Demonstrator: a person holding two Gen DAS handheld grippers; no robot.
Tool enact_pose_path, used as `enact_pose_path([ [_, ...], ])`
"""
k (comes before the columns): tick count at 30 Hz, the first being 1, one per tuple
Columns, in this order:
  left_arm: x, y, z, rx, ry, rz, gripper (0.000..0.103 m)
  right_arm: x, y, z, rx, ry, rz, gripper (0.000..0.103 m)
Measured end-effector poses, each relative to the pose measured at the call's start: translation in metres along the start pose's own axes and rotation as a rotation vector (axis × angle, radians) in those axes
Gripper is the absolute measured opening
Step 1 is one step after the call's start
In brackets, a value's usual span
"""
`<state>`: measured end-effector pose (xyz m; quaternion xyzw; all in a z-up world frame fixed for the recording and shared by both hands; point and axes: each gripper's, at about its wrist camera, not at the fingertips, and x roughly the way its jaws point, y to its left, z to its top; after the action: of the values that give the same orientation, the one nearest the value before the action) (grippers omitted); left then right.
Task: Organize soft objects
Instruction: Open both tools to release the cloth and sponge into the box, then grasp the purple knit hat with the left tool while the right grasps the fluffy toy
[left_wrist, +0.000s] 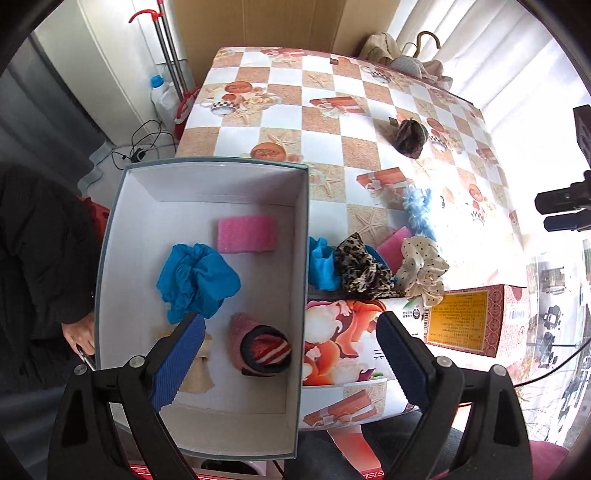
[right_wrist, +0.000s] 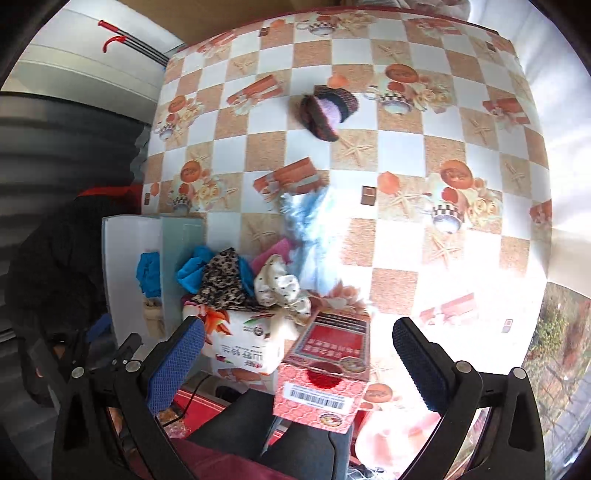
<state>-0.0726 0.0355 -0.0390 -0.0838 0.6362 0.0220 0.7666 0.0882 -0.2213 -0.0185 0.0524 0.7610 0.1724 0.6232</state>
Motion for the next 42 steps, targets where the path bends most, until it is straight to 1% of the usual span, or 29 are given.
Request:
enact_pose_path([
  [2,0.006,-0.014,0.002,0.022,0.027,0.009,0.095,0.023,-0.027,0.01,0.045,0.033,-0.044,0.102],
  [3,0.009,-0.021,0.002,0.031,0.041,0.015,0.095,0.037,-0.037,0.016,0.055,0.055,-0.036,0.102],
  [5,0.013,-0.032,0.002,0.045,0.068,0.032,0.095,0.069,-0.043,0.028,0.036,0.105,0.004,0.102],
  [7,0.016,-0.04,0.002,0.056,0.088,0.057,0.095,0.1,-0.035,0.04,-0.021,0.159,0.011,0.102],
  [9,0.018,-0.047,0.005,0.058,0.101,0.088,0.095,0.125,-0.019,0.052,-0.098,0.193,0.01,0.102],
  [12,0.021,-0.053,0.019,0.045,0.122,0.113,0.095,0.158,0.0,0.069,-0.188,0.238,0.0,0.102],
  [14,0.024,-0.058,0.033,0.043,0.131,0.121,0.095,0.175,0.007,0.074,-0.233,0.259,-0.043,0.102],
  [16,0.027,-0.067,0.053,0.052,0.134,0.117,0.095,0.186,0.007,0.074,-0.281,0.265,-0.118,0.102],
  [17,0.03,-0.073,0.064,0.065,0.131,0.114,0.095,0.188,0.003,0.073,-0.296,0.255,-0.153,0.102],
  [20,0.042,-0.1,0.101,0.125,0.109,0.119,0.095,0.182,-0.027,0.065,-0.277,0.202,-0.2,0.102],
  [22,0.056,-0.12,0.126,0.165,0.1,0.116,0.095,0.177,-0.064,0.058,-0.216,0.176,-0.23,0.102],
  [25,0.085,-0.152,0.161,0.223,0.109,0.117,0.095,0.172,-0.129,0.044,-0.087,0.169,-0.288,0.102],
  [27,0.109,-0.172,0.185,0.256,0.124,0.13,0.095,0.163,-0.162,0.032,0.005,0.156,-0.258,0.102],
  [29,0.132,-0.188,0.207,0.269,0.147,0.127,0.095,0.154,-0.181,0.019,0.06,0.117,-0.205,0.102],
  [31,0.154,-0.204,0.227,0.269,0.159,0.136,0.095,0.142,-0.182,0.011,0.048,0.057,-0.151,0.102],
  [33,0.173,-0.215,0.242,0.277,0.163,0.166,0.095,0.127,-0.17,0.007,-0.02,-0.014,-0.127,0.102],
  [35,0.19,-0.222,0.254,0.286,0.171,0.19,0.095,0.115,-0.156,0.006,-0.064,-0.063,-0.103,0.102],
  [38,0.214,-0.228,0.262,0.301,0.212,0.193,0.095,0.108,-0.145,0.013,-0.024,-0.089,0.04,0.102],
  [39,0.221,-0.23,0.263,0.312,0.219,0.197,0.095,0.11,-0.141,0.017,-0.031,-0.092,0.061,0.102],
  [40,0.228,-0.231,0.262,0.324,0.226,0.212,0.095,0.114,-0.135,0.021,-0.057,-0.092,0.051,0.102],
  [42,0.241,-0.233,0.261,0.345,0.248,0.237,0.095,0.131,-0.121,0.031,-0.138,-0.068,-0.001,0.102],
])
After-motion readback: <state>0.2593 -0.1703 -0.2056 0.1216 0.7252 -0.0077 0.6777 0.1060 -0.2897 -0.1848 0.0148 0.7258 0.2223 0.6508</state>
